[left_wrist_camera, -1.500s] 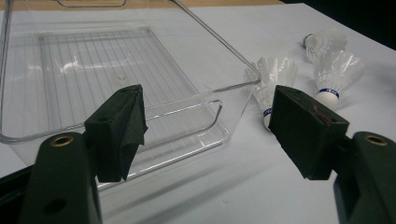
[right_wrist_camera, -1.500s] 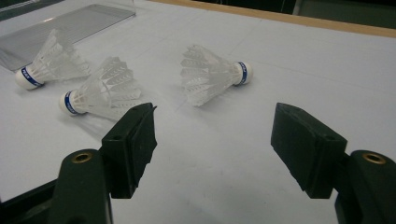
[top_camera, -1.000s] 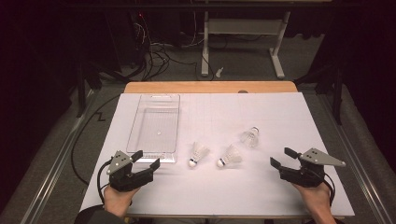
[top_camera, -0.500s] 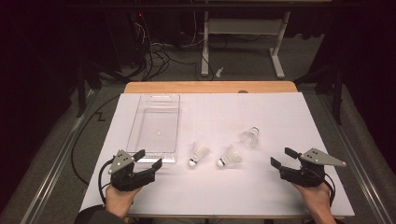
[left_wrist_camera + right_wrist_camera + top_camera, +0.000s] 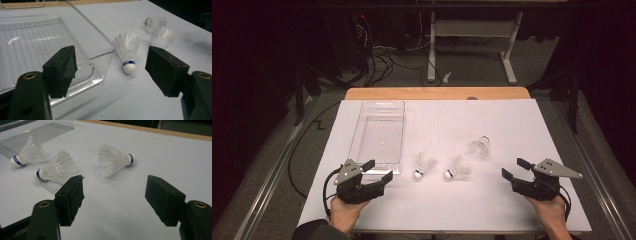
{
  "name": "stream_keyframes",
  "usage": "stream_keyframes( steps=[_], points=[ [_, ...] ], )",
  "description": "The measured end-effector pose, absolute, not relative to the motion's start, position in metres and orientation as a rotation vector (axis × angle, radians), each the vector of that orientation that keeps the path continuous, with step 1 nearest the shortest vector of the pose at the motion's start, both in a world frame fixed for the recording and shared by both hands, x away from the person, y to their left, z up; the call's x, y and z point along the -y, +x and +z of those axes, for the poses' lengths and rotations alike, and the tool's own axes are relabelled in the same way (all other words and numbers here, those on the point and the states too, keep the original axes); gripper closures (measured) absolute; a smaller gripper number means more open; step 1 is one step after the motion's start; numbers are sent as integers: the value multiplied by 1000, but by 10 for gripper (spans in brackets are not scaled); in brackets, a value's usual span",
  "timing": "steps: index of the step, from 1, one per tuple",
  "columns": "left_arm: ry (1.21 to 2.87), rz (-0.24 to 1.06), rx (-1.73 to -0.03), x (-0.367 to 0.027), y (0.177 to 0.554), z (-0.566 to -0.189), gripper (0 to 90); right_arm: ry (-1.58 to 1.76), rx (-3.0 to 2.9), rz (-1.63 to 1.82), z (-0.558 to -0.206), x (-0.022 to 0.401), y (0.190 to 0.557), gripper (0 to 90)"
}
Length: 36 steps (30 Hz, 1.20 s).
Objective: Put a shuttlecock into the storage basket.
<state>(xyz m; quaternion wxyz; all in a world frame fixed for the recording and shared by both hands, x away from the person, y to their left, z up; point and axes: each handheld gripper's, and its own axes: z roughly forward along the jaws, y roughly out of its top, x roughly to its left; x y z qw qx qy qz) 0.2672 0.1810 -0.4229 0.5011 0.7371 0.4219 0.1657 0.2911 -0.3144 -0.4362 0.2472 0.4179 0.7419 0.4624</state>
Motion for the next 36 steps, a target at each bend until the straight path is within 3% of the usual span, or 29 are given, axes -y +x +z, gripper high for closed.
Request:
stream_keyframes(
  steps=[36],
  points=[
    [1802, 339, -940, -126, 293, -415, 310, 1132, -2027, 1264, -436, 314, 291, 311]
  ],
)
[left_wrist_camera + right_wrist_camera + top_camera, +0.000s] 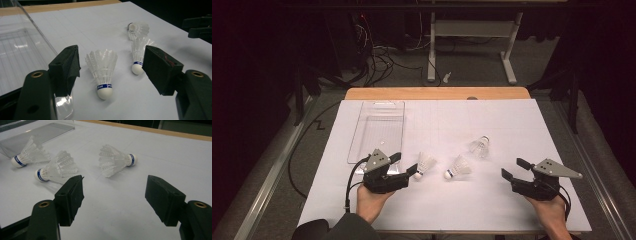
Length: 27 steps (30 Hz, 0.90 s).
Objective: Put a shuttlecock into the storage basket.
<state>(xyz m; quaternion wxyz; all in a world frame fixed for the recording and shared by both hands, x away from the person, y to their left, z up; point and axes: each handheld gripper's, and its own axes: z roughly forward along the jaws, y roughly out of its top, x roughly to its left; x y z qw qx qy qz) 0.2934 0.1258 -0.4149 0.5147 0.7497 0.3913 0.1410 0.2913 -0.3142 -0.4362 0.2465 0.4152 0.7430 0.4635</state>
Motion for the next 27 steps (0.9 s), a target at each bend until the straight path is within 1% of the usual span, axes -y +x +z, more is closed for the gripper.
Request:
stream_keyframes(
  steps=[27],
  points=[
    [1813, 298, -904, -92, 311, -412, 321, 1127, -2034, 1265, -436, 314, 291, 311]
  ],
)
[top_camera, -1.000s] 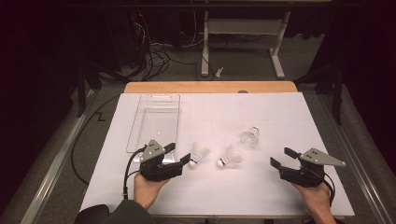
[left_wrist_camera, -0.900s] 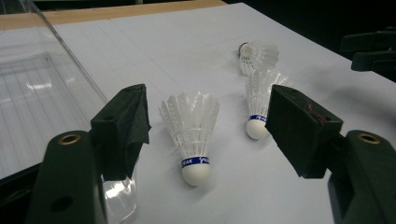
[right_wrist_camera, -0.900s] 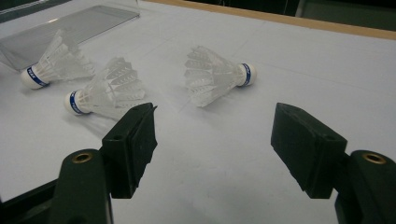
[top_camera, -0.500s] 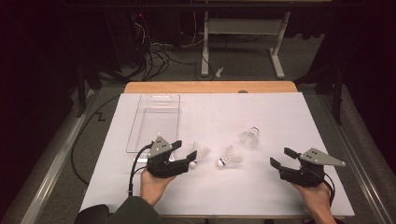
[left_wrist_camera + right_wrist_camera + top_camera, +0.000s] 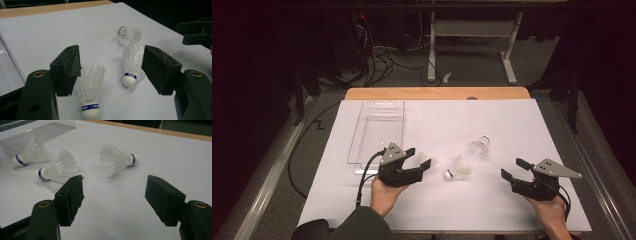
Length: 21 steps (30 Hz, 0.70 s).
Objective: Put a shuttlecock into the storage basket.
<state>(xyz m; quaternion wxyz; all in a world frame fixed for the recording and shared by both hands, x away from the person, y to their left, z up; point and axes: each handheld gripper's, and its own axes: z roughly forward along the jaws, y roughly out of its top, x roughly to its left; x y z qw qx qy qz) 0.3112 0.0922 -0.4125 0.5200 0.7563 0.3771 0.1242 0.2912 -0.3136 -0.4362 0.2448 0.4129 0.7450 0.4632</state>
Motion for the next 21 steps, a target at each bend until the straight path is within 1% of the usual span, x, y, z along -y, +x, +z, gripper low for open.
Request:
stream_keyframes(
  steps=[12, 21],
  points=[
    [1844, 299, -895, -74, 321, -413, 321, 1125, -2037, 1264, -436, 313, 291, 311],
    [1864, 327, -943, -67, 327, -411, 323, 1125, -2039, 1263, -436, 313, 291, 312]
  ],
)
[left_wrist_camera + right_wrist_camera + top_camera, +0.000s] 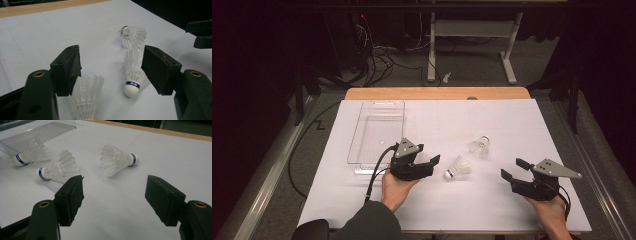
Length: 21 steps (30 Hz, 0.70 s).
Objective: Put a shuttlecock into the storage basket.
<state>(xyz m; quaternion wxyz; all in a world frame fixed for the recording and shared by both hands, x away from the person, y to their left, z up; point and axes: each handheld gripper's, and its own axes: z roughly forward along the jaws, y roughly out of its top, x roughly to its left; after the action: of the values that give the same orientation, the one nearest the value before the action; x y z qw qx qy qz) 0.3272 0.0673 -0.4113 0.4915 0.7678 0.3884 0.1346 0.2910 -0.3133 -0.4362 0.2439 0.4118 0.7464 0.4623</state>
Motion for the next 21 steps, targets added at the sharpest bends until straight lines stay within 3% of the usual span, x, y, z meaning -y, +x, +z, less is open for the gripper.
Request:
stream_keyframes(
  steps=[21],
  points=[
    [2041, 291, -1043, -64, 337, -405, 335, 1119, -2045, 1261, -436, 313, 291, 313]
  ],
)
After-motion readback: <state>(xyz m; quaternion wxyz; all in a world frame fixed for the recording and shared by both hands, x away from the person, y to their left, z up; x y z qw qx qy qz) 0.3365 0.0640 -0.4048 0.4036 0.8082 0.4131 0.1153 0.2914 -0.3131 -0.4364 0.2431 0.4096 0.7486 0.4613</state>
